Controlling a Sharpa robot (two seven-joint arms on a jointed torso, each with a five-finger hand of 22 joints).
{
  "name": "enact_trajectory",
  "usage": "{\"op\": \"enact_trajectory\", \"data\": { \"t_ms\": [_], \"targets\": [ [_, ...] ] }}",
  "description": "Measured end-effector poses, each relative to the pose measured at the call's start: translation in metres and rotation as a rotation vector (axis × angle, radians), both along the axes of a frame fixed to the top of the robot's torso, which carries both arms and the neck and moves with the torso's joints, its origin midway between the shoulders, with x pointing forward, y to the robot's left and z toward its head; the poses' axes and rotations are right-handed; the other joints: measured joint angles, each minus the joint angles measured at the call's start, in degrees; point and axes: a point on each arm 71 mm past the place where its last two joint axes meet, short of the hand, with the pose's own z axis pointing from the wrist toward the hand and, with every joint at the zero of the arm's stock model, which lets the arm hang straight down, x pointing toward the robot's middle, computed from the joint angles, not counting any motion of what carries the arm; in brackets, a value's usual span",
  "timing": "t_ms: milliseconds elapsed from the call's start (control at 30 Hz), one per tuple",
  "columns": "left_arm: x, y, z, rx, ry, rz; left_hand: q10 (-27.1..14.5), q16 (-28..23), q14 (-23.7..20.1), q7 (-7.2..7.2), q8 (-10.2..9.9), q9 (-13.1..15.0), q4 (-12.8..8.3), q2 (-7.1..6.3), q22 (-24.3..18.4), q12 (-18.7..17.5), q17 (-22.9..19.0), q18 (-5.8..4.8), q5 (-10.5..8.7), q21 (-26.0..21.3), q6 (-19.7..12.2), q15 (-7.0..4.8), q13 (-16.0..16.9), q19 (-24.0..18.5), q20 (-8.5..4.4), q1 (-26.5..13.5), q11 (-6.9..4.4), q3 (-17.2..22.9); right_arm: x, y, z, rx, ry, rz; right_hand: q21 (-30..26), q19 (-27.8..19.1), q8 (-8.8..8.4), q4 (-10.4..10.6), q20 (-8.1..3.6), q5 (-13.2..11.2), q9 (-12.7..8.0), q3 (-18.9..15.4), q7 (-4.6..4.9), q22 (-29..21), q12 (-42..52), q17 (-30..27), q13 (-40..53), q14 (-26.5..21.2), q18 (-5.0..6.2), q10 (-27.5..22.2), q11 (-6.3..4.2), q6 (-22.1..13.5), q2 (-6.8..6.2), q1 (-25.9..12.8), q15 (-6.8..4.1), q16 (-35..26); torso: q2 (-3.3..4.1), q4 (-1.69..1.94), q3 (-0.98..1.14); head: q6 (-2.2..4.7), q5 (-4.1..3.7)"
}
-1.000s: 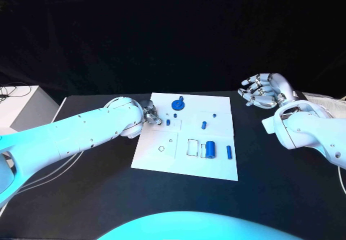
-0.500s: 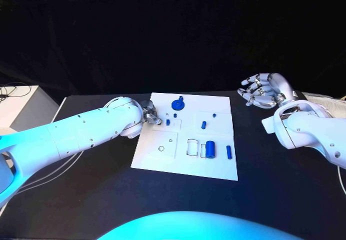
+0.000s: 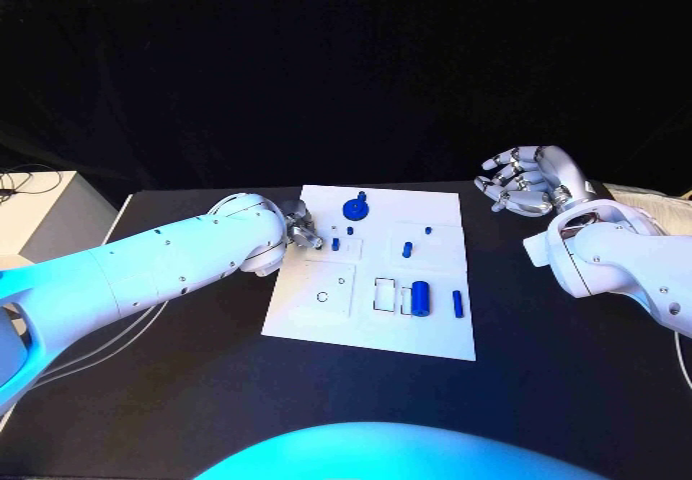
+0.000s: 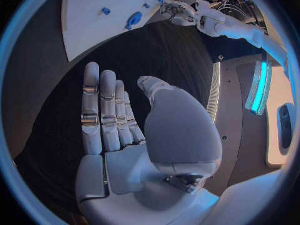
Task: Assemble the parts on the task board
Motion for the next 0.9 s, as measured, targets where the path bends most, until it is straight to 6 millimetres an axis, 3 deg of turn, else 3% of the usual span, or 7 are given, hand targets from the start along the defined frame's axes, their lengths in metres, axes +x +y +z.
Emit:
{"op": "enact_trajectory", "data": {
  "t_ms": [233,900],
  "targets": [
    [0.0003,0.0010,-0.0002,-0.003,0.003,0.006,-0.2,0.0,0.0,-0.37,-0.5,-1.5,-0.6,-0.96,-0.2,0.0,0.0,0.01,0.21,0.0,1.3,0.00,-0.1,0.0,0.00,-0.6,0.21,-0.8,0.0000,0.0000,0.0000,0.000,0.000,0.000,0.0,0.0,0.00,0.0,0.00,0.0,0.0,0.0,0.00,0.0,0.0,0.0,0.0,0.0,0.00,0.0,0.00,0.0,0.00,0.0,0.00,0.0,-0.02,-0.03,0.02,0.03,0.00],
    [0.0009,0.0041,-0.0009,0.003,0.010,0.022,-1.2,-0.2,0.0,-0.05,-1.1,-3.2,2.4,-1.63,-0.6,0.0,0.0,0.00,0.91,-0.5,1.8,0.42,-0.5,-0.4,0.42,-1.3,0.60,-10.0,-0.0002,-0.0004,0.0000,0.000,0.000,0.000,0.0,0.0,0.00,0.0,0.00,0.0,0.0,0.0,0.00,-0.1,0.0,0.0,0.0,0.2,0.00,0.0,0.00,0.0,0.00,0.0,0.21,0.0,-0.03,-0.02,-0.03,0.04,0.02]
  ]
}}
